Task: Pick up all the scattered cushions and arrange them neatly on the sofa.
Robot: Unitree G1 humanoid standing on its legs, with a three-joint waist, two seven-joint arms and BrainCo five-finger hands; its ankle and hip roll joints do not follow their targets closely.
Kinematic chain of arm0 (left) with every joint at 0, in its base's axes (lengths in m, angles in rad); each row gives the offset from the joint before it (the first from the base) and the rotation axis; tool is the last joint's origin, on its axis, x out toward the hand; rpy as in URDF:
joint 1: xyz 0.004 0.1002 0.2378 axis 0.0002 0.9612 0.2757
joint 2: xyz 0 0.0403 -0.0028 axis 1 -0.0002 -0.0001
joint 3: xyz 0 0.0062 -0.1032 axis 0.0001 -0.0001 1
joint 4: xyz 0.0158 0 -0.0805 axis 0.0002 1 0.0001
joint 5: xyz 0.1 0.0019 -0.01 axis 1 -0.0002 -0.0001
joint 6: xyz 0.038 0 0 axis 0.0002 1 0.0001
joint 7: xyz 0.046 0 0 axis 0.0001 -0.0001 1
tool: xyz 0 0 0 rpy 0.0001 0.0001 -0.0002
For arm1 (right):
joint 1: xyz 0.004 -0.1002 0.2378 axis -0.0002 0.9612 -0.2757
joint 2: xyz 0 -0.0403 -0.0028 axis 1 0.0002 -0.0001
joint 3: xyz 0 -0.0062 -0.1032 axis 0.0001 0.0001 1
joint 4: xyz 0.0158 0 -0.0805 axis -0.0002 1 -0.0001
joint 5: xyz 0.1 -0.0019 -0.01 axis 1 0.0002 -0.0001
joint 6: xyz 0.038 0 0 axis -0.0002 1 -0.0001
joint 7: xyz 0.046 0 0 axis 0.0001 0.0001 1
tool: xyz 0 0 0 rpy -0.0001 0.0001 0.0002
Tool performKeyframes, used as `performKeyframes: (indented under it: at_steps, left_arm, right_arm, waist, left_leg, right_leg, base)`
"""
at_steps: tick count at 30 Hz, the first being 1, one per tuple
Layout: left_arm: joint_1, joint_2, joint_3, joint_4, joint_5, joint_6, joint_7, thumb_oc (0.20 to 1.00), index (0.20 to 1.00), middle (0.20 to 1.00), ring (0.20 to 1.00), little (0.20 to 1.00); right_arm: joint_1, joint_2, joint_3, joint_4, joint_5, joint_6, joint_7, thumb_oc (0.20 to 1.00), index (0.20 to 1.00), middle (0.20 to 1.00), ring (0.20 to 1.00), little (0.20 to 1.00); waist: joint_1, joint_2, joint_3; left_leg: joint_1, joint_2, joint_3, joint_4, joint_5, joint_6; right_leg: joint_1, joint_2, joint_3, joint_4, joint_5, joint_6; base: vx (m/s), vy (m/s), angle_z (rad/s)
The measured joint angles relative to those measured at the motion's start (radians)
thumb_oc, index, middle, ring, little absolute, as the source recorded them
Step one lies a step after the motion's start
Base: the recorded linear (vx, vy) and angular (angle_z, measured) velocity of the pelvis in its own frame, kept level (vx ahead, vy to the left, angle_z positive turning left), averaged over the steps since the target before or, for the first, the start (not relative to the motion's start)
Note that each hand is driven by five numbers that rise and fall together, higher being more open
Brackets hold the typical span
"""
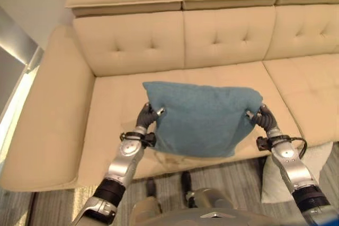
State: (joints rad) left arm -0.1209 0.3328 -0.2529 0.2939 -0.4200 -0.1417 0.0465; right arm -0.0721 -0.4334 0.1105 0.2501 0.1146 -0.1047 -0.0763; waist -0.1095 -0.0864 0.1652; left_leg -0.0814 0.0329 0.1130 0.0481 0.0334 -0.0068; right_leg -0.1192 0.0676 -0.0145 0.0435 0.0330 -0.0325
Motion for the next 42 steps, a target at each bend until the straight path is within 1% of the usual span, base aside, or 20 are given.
performKeyframes:
  at_steps: [1, 2, 4, 5, 7, 8, 9, 10, 11, 12, 13, 15, 18, 22, 27, 28, 31, 34, 39, 42]
  left_arm:
    - [-0.005, 0.005, 0.002, 0.0, 0.0, 0.0, -0.001, 0.2, 0.2, 0.2, 0.2, 0.2]
    - [-0.021, 0.01, 0.004, 0.0, 0.0, 0.0, -0.001, 0.2, 0.2, 0.2, 0.2, 0.2]
    - [-0.03, 0.005, 0.009, 0.0, 0.001, 0.0, -0.001, 0.2, 0.2, 0.2, 0.2, 0.2]
    - [-0.029, 0.002, 0.016, 0.0, 0.001, 0.0, -0.001, 0.2, 0.2, 0.2, 0.2, 0.2]
    - [-0.031, -0.002, 0.03, 0.0, 0.002, 0.0, -0.001, 0.2, 0.2, 0.2, 0.2, 0.2]
    - [-0.029, 0.002, 0.044, -0.001, 0.003, -0.002, 0.0, 0.2, 0.2, 0.2, 0.2, 0.2]
    - [-0.029, 0.011, 0.049, -0.001, 0.003, -0.002, 0.001, 0.2, 0.2, 0.2, 0.2, 0.2]
    - [-0.029, 0.033, 0.053, -0.001, 0.003, -0.002, 0.002, 0.2, 0.2, 0.2, 0.2, 0.2]
    - [-0.028, 0.039, 0.055, -0.002, 0.003, -0.002, 0.002, 0.2, 0.2, 0.2, 0.2, 0.2]
    - [-0.028, 0.039, 0.055, -0.002, 0.003, -0.002, 0.002, 0.2, 0.2, 0.2, 0.2, 0.2]
    - [-0.026, 0.044, 0.062, -0.007, 0.005, -0.002, 0.004, 0.2, 0.2, 0.2, 0.2, 0.2]
    - [-0.022, 0.042, 0.063, -0.009, 0.011, -0.002, 0.004, 0.2, 0.2, 0.2, 0.2, 0.2]
    - [-0.032, 0.034, 0.055, -0.009, 0.019, -0.002, 0.007, 0.2, 0.2, 0.2, 0.2, 0.2]
    - [-0.11, 0.03, 0.037, -0.007, 0.018, -0.002, 0.072, 0.2, 0.2, 0.2, 0.2, 0.2]
    - [-0.263, 0.064, 0.036, 0.024, 0.016, -0.01, 0.159, 0.2, 0.2, 0.2, 0.2, 0.2]
    - [-0.343, 0.09, 0.019, 0.07, 0.015, -0.021, 0.182, 0.2, 0.2, 0.2, 0.2, 0.2]
    - [-0.47, 0.118, -0.002, 0.139, 0.0, -0.041, 0.233, 0.2, 0.2, 0.2, 0.2, 0.2]
    - [-0.549, 0.122, -0.012, 0.179, -0.003, -0.047, 0.281, 0.2, 0.2, 0.2, 0.2, 0.2]
    - [-0.786, 0.164, -0.118, 0.339, -0.04, -0.063, 0.331, 0.2, 0.2, 0.2, 0.2, 0.2]
    - [-0.834, 0.178, -0.14, 0.372, -0.052, -0.067, 0.333, 0.2, 0.2, 0.2, 0.2, 0.2]
  right_arm:
    - [-0.007, 0.002, 0.002, 0.0, 0.0, 0.0, -0.001, 0.2, 0.2, 0.2, 0.2, 0.2]
    - [-0.032, -0.002, -0.002, 0.001, 0.0, -0.001, -0.004, 0.2, 0.2, 0.2, 0.2, 0.2]
    - [-0.046, -0.003, -0.007, 0.002, 0.0, -0.001, -0.008, 0.2, 0.2, 0.2, 0.2, 0.2]
    - [-0.048, -0.003, -0.004, 0.001, 0.0, -0.001, -0.006, 0.2, 0.2, 0.2, 0.2, 0.2]
    - [-0.046, -0.006, -0.001, 0.0, 0.0, -0.001, -0.001, 0.2, 0.2, 0.2, 0.2, 0.2]
    - [-0.045, -0.005, 0.011, -0.001, 0.0, -0.001, 0.003, 0.2, 0.2, 0.2, 0.2, 0.2]
    - [-0.045, -0.003, 0.02, -0.004, 0.0, -0.001, 0.004, 0.2, 0.2, 0.2, 0.2, 0.2]
    - [-0.042, 0.01, 0.022, -0.005, 0.0, 0.0, 0.007, 0.2, 0.2, 0.2, 0.2, 0.2]
    - [-0.04, 0.022, 0.023, -0.005, 0.0, 0.0, 0.009, 0.2, 0.2, 0.2, 0.2, 0.2]
    - [-0.04, 0.022, 0.023, -0.005, 0.0, 0.0, 0.009, 0.2, 0.2, 0.2, 0.2, 0.2]
    - [-0.047, 0.029, 0.023, -0.005, 0.0, 0.0, 0.011, 0.2, 0.2, 0.2, 0.2, 0.2]
    - [-0.047, 0.028, 0.021, -0.005, 0.0, 0.002, 0.01, 0.2, 0.2, 0.2, 0.2, 0.2]
    - [-0.069, 0.016, 0.02, -0.005, 0.0, 0.002, -0.009, 0.2, 0.2, 0.2, 0.2, 0.2]
    - [-0.183, -0.02, 0.033, 0.002, 0.0, 0.001, -0.059, 0.2, 0.2, 0.2, 0.2, 0.2]
    - [-0.398, -0.028, 0.089, 0.048, 0.001, 0.01, -0.122, 0.2, 0.2, 0.2, 0.2, 0.2]
    - [-0.51, -0.059, 0.14, 0.102, 0.003, 0.012, -0.143, 0.2, 0.2, 0.2, 0.2, 0.2]
    - [-0.657, -0.063, 0.18, 0.171, 0.014, 0.014, -0.182, 0.2, 0.2, 0.2, 0.2, 0.2]
    - [-0.735, -0.053, 0.207, 0.212, 0.02, 0.016, -0.222, 0.2, 0.2, 0.2, 0.2, 0.2]
    - [-0.973, -0.09, 0.317, 0.4, 0.052, 0.032, -0.278, 0.2, 0.2, 0.2, 0.2, 0.2]
    - [-1.015, -0.091, 0.335, 0.426, 0.081, 0.036, -0.291, 0.2, 0.2, 0.2, 0.2, 0.2]
  waist:
    - [0.007, 0.0, 0.002]
    - [0.017, 0.006, 0.009]
    - [0.015, 0.021, 0.021]
    - [0.03, 0.03, 0.025]
    - [0.042, 0.044, 0.033]
    - [0.051, 0.048, 0.033]
    - [0.052, 0.043, 0.033]
    - [0.057, 0.03, 0.03]
    - [0.061, 0.018, 0.023]
    - [0.061, 0.018, 0.023]
    - [0.064, 0.032, 0.02]
    - [0.066, 0.036, 0.018]
    - [0.056, 0.036, 0.017]
    - [0.045, 0.042, 0.007]
    - [0.062, 0.043, 0.007]
    - [0.068, 0.044, 0.007]
    - [0.073, 0.044, 0.007]
    - [0.076, 0.045, 0.008]
    - [0.101, 0.045, 0.012]
    - [0.1, 0.045, 0.015]
  left_leg:
    - [-0.005, 0.004, 0.003, 0.002, -0.008, 0.004]
    - [-0.021, 0.004, 0.012, 0.002, -0.026, 0.01]
    - [-0.031, -0.008, 0.015, -0.002, -0.031, 0.021]
    - [-0.041, -0.013, 0.033, 0.015, -0.044, 0.039]
    - [-0.043, -0.021, 0.038, 0.027, -0.054, 0.051]
    - [-0.045, -0.032, 0.042, 0.028, -0.055, 0.054]
    - [-0.046, -0.04, 0.042, 0.029, -0.052, 0.049]
    - [-0.048, -0.048, 0.041, 0.028, -0.048, 0.043]
    - [-0.056, -0.051, 0.042, 0.029, -0.045, 0.037]
    - [-0.056, -0.051, 0.042, 0.029, -0.045, 0.037]
    - [-0.076, -0.024, 0.043, 0.028, -0.031, 0.019]
    - [-0.074, 0.004, 0.044, 0.025, -0.024, 0.008]
    - [-0.081, 0.02, 0.044, 0.024, -0.02, 0.002]
    - [-0.167, 0.014, 0.034, 0.028, 0.0, -0.004]
    - [-0.241, 0.005, 0.013, 0.024, 0.033, 0.001]
    - [-0.265, 0.004, 0.012, 0.024, 0.04, 0.001]
    - [-0.299, 0.0, -0.003, 0.019, 0.057, 0.001]
    - [-0.313, -0.004, -0.016, 0.008, 0.065, 0.0]
    - [-0.367, -0.001, -0.027, -0.014, 0.09, -0.004]
    - [-0.38, 0.0, -0.037, -0.015, 0.091, -0.005]
  right_leg:
    - [-0.013, 0.001, 0.001, 0.011, -0.008, 0.004]
    - [-0.057, -0.005, -0.001, 0.057, -0.042, 0.015]
    - [-0.1, -0.028, -0.023, 0.122, -0.084, 0.014]
    - [-0.139, -0.063, -0.053, 0.202, -0.127, 0.024]
    - [-0.162, -0.135, -0.046, 0.289, -0.148, 0.045]
    - [-0.163, -0.223, -0.022, 0.304, -0.156, 0.088]
    - [-0.146, -0.271, -0.006, 0.28, -0.15, 0.113]
    - [-0.105, -0.325, 0.006, 0.207, -0.117, 0.162]
    - [-0.078, -0.344, 0.008, 0.146, -0.101, 0.201]
    - [-0.078, -0.344, 0.008, 0.146, -0.101, 0.201]
    - [-0.061, -0.313, 0.002, 0.093, -0.076, 0.206]
    - [-0.057, -0.28, -0.001, 0.083, -0.071, 0.198]
    - [-0.057, -0.269, -0.009, 0.069, -0.063, 0.186]
    - [-0.135, -0.276, -0.018, 0.072, -0.046, 0.184]
    - [-0.202, -0.282, -0.027, 0.079, -0.023, 0.184]
    - [-0.229, -0.283, -0.027, 0.083, -0.02, 0.184]
    - [-0.255, -0.285, -0.034, 0.079, -0.01, 0.186]
    - [-0.26, -0.288, -0.052, 0.073, -0.006, 0.187]
    - [-0.311, -0.282, -0.059, 0.048, 0.013, 0.187]
    - [-0.31, -0.28, -0.069, 0.03, 0.017, 0.187]
  base:
    - [0.03, 0.071, -0.33]
    - [0.03, 0.059, -0.2]
    - [0.02, 0.033, -0.09]
    - [0.05, 0.025, -0.18]
    - [0.06, 0.019, -0.15]
    - [0.06, 0.002, -0.03]
    - [0.08, 0.001, -0.01]
    - [0.06, -0.001, 0.05]
    - [0.05, 0.0, 0.04]
    - [0.0, 0.0, 0.0]
    - [0.0, 0.0, 0.0]
    - [0.03, -0.017, -0.08]
    - [-0.03, -0.016, -0.03]
    - [-0.06, -0.021, 0.09]
    - [-0.06, -0.012, 0.13]
    - [-0.04, -0.014, 0.06]
    - [-0.03, -0.009, 0.11]
    - [-0.02, -0.007, 0.14]
    - [-0.01, -0.016, 0.02]
    - [0.0, -0.023, 0.05]
